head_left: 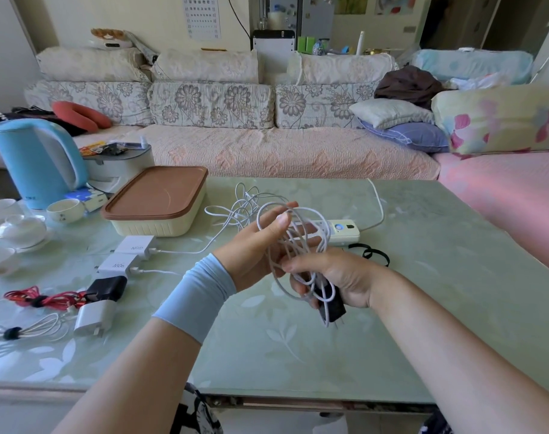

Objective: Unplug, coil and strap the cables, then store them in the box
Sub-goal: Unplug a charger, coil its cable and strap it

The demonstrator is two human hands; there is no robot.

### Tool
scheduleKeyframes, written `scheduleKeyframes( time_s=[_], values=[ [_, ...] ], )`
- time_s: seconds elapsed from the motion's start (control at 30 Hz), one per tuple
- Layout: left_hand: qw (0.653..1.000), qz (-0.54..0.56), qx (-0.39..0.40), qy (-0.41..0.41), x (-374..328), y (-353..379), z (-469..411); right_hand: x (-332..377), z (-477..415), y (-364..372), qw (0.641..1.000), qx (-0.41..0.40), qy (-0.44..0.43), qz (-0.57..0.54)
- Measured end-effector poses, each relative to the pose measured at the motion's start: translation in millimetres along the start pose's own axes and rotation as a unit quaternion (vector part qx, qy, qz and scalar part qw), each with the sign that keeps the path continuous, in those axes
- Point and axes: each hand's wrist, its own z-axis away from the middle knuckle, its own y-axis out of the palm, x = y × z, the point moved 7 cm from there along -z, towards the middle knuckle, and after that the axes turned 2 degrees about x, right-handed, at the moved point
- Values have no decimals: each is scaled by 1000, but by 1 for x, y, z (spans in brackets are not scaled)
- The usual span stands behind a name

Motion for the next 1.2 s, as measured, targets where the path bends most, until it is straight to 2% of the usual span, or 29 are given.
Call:
scheduleKeyframes(
  time_s=[0.17, 0.33, 0.57, 0.63, 0.77, 0.8, 0.93, 1.03, 1.2],
  values=[
    [996, 48, 77, -21, 4, 17, 0, -9, 7, 16, 993, 101, 51, 42],
    [997, 67, 11, 23, -5, 17, -4, -7, 6, 19, 991, 120, 29, 46],
    [994, 56, -24, 90, -15, 13, -5, -1, 2, 17, 992, 119, 6, -42],
    [996, 45, -7, 75, -14, 13, -4, -3, 2, 18, 993, 114, 30, -32],
    [987, 114, 112, 16, -6, 24, -2, -6, 3, 27, 989, 132, 71, -3],
    [984, 131, 122, 8, -4, 28, -2, -10, 3, 29, 986, 141, 85, 9],
    [983, 166, 82, 1, -1, 35, -5, -14, 8, 38, 976, 185, 103, 54],
    [981, 188, 52, 9, -8, 30, -6, -9, 5, 32, 983, 164, 80, 28],
    [971, 213, -102, 25, -11, 18, -2, -8, -4, 20, 991, 105, 34, 71]
  ],
)
